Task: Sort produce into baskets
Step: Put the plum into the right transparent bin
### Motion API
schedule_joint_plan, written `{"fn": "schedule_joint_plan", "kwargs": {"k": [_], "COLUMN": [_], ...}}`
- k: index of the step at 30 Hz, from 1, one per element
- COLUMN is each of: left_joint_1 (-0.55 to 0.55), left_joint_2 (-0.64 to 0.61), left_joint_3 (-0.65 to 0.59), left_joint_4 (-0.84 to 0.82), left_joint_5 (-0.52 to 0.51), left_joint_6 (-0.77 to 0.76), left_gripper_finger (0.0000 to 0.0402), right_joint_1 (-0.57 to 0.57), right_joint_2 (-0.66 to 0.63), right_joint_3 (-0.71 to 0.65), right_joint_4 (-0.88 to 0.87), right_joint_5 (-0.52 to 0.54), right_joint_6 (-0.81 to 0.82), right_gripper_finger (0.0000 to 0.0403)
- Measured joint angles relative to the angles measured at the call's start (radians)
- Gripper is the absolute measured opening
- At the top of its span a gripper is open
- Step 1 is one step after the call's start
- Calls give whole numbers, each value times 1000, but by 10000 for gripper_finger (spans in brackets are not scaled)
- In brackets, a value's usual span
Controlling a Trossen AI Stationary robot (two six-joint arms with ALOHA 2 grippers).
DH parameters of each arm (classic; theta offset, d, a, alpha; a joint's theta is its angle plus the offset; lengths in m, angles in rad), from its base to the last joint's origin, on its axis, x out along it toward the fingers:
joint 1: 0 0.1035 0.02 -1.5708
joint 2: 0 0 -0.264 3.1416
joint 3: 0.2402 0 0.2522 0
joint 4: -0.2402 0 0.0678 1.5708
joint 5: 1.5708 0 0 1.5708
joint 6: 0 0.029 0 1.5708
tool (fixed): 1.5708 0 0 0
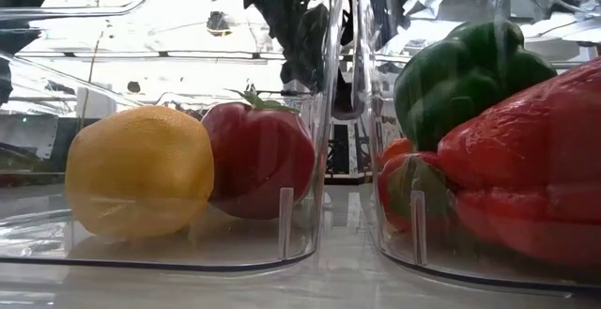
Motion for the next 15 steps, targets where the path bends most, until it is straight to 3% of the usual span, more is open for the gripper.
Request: {"fn": "schedule_joint_plan", "kwargs": {"k": [6, 15], "left_joint_1": [1, -6], "left_joint_2": [0, -2], "left_joint_3": [0, 1], "left_joint_4": [-1, -36], "left_joint_5": [0, 112], "left_joint_6": [26, 136], "left_gripper_finger": [140, 140], "right_joint_1": [0, -2], "right_joint_2": [0, 0], "right_joint_3": [0, 0], "right_joint_4": [6, 51], "right_joint_5": [-42, -172], "right_joint_6": [-4, -120], "right_gripper_finger": [317, 317]}}
